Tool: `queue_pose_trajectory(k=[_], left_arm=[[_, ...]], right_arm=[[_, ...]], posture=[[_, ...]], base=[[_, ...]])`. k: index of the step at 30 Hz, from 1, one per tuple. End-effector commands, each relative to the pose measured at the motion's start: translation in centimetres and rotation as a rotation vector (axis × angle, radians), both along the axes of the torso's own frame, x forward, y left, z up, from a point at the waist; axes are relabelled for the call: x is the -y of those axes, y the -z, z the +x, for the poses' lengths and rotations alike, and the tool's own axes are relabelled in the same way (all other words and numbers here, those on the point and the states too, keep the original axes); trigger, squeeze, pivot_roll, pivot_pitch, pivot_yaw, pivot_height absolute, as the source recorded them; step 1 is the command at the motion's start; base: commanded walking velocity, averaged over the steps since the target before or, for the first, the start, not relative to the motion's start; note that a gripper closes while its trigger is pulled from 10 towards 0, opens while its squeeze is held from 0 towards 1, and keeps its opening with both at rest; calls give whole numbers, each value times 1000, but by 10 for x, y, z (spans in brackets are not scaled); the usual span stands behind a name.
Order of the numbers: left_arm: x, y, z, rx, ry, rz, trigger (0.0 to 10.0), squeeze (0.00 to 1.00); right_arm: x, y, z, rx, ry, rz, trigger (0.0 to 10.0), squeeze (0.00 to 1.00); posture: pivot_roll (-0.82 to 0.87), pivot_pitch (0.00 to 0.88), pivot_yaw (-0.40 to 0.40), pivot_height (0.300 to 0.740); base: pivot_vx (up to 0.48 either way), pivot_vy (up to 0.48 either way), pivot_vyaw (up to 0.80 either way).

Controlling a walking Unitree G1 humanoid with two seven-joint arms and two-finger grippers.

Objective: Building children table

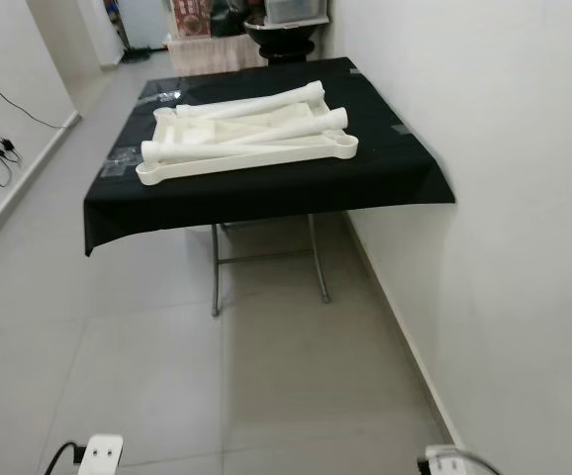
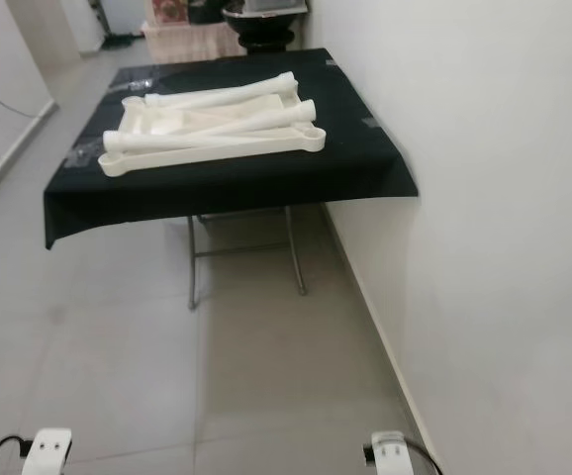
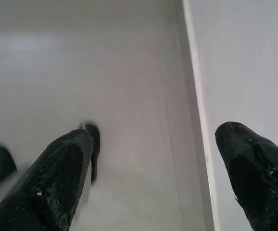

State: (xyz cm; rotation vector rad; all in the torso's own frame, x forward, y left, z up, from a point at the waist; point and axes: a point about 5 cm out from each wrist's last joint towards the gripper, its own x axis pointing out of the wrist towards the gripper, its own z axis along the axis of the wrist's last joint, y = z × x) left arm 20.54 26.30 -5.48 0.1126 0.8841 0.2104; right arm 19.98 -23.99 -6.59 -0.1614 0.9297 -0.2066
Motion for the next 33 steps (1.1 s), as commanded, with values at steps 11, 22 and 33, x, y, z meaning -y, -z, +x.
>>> queue_pose_trajectory(k=[11, 22, 33], left_arm=[[15, -80, 90, 524, 113, -23, 10000, 0], [78, -110, 100, 743, 326, -101, 10000, 0], [94, -112, 73, 800, 309, -166, 10000, 0]], right_arm=[[-13, -67, 86, 424, -154, 50, 10000, 0], [-44, -105, 111, 674, -284, 123, 10000, 0], [-70, -119, 102, 728, -402, 155, 10000, 0]], posture=[[0, 0, 0, 740], [-129, 0, 49, 740], [-126, 0, 38, 740]], base=[[0, 0, 0], [0, 0, 0], [0, 0, 0]])
